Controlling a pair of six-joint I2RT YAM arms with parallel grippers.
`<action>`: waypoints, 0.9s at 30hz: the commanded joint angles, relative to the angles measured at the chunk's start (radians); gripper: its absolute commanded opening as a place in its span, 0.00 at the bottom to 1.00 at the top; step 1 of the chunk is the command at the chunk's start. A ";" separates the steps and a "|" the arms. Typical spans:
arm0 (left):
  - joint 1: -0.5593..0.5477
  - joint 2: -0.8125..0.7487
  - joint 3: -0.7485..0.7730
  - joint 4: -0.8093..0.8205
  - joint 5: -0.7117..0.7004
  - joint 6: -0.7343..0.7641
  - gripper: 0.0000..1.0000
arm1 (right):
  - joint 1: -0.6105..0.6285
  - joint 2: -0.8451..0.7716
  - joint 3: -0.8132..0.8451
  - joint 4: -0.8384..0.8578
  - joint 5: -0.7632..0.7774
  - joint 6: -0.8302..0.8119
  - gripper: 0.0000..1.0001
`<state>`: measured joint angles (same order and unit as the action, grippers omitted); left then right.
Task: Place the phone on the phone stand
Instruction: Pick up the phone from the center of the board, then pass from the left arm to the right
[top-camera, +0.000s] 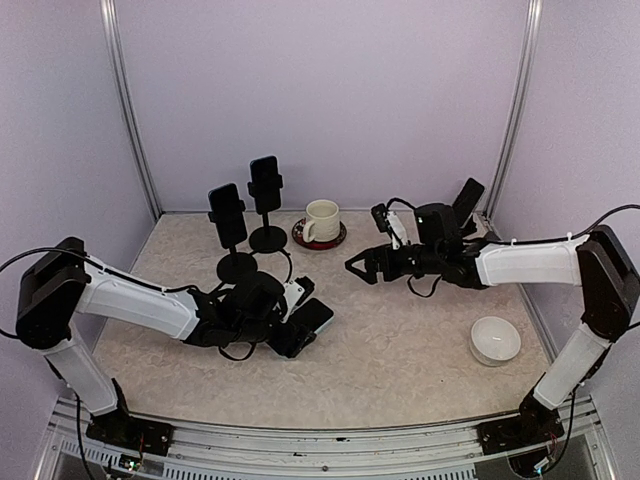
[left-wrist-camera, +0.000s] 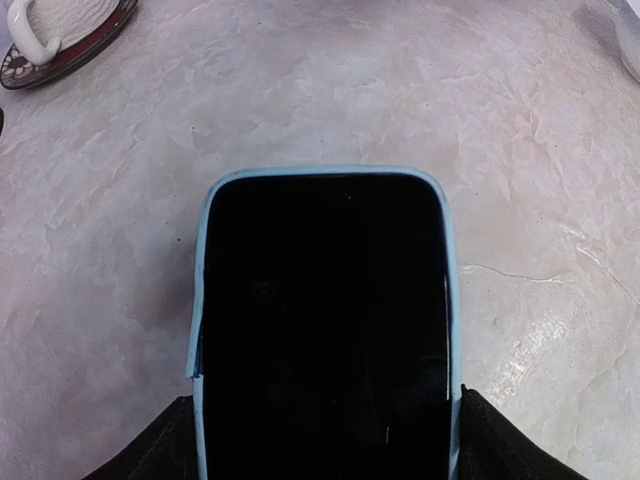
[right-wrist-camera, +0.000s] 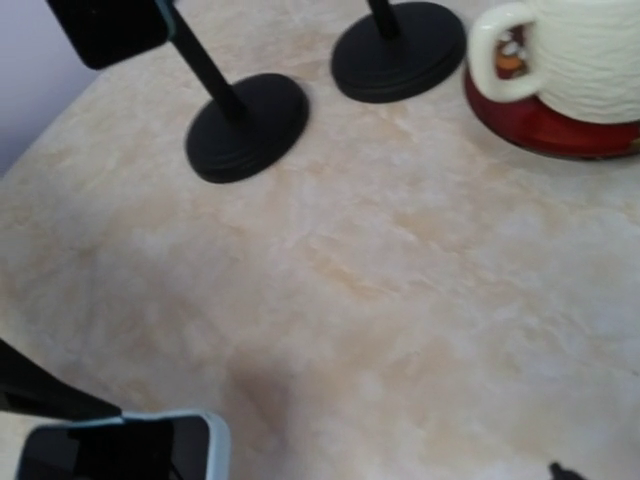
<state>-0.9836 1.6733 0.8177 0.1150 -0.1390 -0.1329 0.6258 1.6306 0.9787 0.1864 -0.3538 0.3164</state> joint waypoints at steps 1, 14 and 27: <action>-0.013 -0.069 -0.009 0.081 -0.029 0.006 0.53 | 0.026 0.034 0.016 0.084 -0.039 0.053 0.95; -0.039 -0.167 -0.050 0.136 -0.088 0.026 0.53 | 0.077 0.126 0.047 0.211 -0.046 0.197 0.87; -0.058 -0.188 -0.054 0.153 -0.123 0.033 0.52 | 0.099 0.188 0.053 0.339 -0.094 0.339 0.71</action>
<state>-1.0309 1.5185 0.7532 0.1944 -0.2291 -0.1097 0.6991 1.7947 1.0031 0.4595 -0.4259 0.5995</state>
